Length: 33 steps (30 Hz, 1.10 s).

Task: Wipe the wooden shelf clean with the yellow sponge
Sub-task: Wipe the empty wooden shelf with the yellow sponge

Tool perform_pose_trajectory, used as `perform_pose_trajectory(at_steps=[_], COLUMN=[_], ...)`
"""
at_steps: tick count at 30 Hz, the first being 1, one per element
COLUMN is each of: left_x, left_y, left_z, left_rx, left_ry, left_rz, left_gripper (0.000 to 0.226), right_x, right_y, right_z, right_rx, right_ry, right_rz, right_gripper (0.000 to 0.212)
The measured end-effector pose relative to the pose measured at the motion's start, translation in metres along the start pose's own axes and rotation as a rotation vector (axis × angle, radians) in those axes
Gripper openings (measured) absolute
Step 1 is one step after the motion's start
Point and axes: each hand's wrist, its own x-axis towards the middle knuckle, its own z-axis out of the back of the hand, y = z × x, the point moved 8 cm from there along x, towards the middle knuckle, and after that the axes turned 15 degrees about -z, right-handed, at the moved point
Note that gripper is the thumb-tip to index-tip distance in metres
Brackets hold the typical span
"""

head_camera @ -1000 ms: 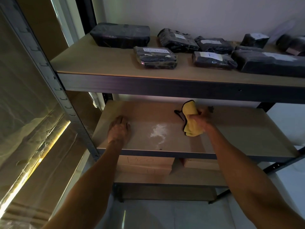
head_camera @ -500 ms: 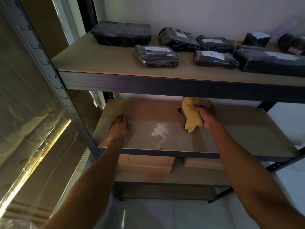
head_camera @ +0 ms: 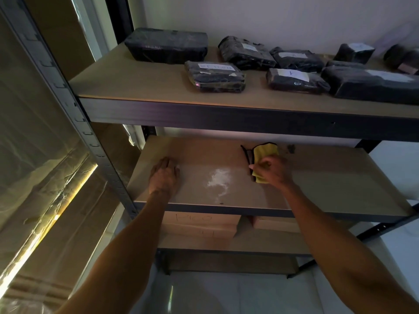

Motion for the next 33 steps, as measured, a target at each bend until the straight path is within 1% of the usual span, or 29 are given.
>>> perform_pose_trajectory(at_steps=[2, 7, 10, 12, 15, 16, 18, 19, 20, 21, 22, 23, 24, 26, 29, 31, 33], left_x=[-0.001, -0.001, -0.002, -0.002, -0.002, -0.001, -0.001, -0.001, -0.001, -0.001, -0.002, -0.002, -0.002, -0.002, -0.002, -0.002, -0.002], left_y=[0.0, -0.002, -0.003, -0.004, -0.005, -0.005, -0.005, -0.004, -0.004, -0.004, -0.004, -0.005, -0.005, -0.004, -0.005, -0.005, -0.004], left_z=[0.0, 0.002, 0.003, 0.005, 0.006, 0.006, 0.005, 0.005, 0.005, 0.005, 0.005, 0.005, 0.005, 0.006, 0.005, 0.004, 0.004], left_rx=[0.001, -0.009, -0.006, -0.002, -0.002, -0.008, -0.012, -0.009, -0.006, -0.005, -0.004, -0.006, -0.009, -0.012, -0.002, -0.007, -0.002], left_ry=[-0.001, 0.0, -0.005, -0.006, -0.012, -0.016, -0.015, -0.01, -0.006, -0.003, -0.004, -0.005, -0.008, -0.009, 0.004, 0.008, 0.008], left_rz=[0.007, 0.018, 0.018, 0.02, 0.009, 0.008, 0.012, 0.015, 0.017, 0.02, 0.021, 0.022, 0.023, 0.024, 0.019, 0.028, 0.034], left_gripper=[0.036, 0.038, 0.037, 0.038, 0.037, 0.036, 0.035, 0.036, 0.036, 0.036, 0.036, 0.036, 0.035, 0.035, 0.035, 0.037, 0.038], right_x=[0.0, 0.001, -0.008, -0.015, -0.022, -0.022, -0.021, -0.021, -0.021, -0.02, -0.02, -0.017, -0.013, -0.003, 0.006, 0.01, 0.005], right_y=[0.002, 0.0, 0.006, 0.01, 0.017, 0.015, 0.007, 0.004, 0.004, 0.005, 0.006, 0.007, 0.005, -0.003, -0.01, -0.007, 0.009], right_z=[-0.004, -0.001, 0.004, 0.012, 0.019, 0.016, 0.005, 0.005, 0.01, 0.018, 0.024, 0.023, 0.018, 0.001, -0.026, -0.04, -0.05], right_rx=[-0.039, -0.013, 0.015, 0.092, 0.139, 0.131, 0.14, 0.148, 0.127, 0.074, -0.02, -0.122, -0.217, -0.355, -0.377, -0.42, -0.447], right_ry=[0.013, -0.021, -0.043, -0.064, -0.126, -0.087, 0.063, 0.073, -0.014, -0.157, -0.281, -0.345, -0.329, -0.214, -0.056, -0.066, -0.093], right_rz=[0.002, -0.022, -0.023, -0.021, 0.113, 0.144, 0.12, 0.105, 0.127, 0.168, 0.2, 0.209, 0.194, 0.14, 0.046, 0.033, 0.091], right_gripper=[0.047, 0.02, 0.02, 0.022, 0.016, 0.014, 0.012, 0.015, 0.02, 0.027, 0.037, 0.047, 0.055, 0.064, 0.073, 0.071, 0.063])
